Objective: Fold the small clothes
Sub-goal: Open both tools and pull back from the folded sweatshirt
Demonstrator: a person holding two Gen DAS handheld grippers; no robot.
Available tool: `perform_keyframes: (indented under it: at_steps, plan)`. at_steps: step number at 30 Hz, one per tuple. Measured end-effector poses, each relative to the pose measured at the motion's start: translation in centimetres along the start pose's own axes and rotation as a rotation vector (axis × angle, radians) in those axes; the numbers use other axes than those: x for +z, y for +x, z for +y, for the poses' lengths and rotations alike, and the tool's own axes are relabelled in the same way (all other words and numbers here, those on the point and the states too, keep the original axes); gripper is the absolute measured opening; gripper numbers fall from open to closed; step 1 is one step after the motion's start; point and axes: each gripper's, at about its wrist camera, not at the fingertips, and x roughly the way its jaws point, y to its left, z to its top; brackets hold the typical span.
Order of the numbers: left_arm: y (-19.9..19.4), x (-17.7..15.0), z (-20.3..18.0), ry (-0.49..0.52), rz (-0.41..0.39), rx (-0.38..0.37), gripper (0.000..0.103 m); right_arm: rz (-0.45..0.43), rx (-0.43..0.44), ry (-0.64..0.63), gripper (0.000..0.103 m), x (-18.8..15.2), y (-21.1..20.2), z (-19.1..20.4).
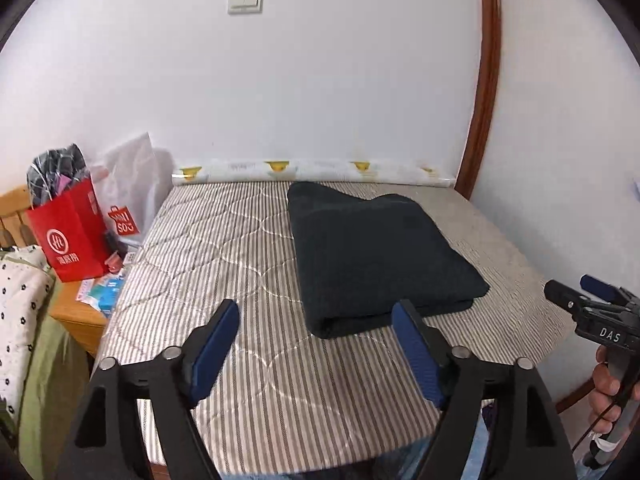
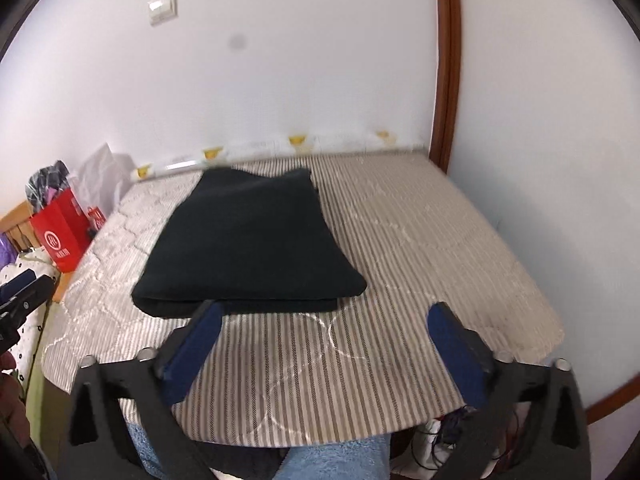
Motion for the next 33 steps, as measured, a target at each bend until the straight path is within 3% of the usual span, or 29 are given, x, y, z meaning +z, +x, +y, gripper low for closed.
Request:
perform_keyframes:
  at_steps: [12, 33]
  plan:
    - [-3.2, -0.3, -0.4, 0.001, -0.015, -0.003, 0.082, -0.017, 0.0, -0.007, 0.103, -0.7, -3.6, 0.1]
    - [-3.8, -0.6, -0.7, 0.007, -0.029, -0.006, 0.084, -0.013, -0.023, -0.027, 0.103, -0.8, -4.3, 1.1]
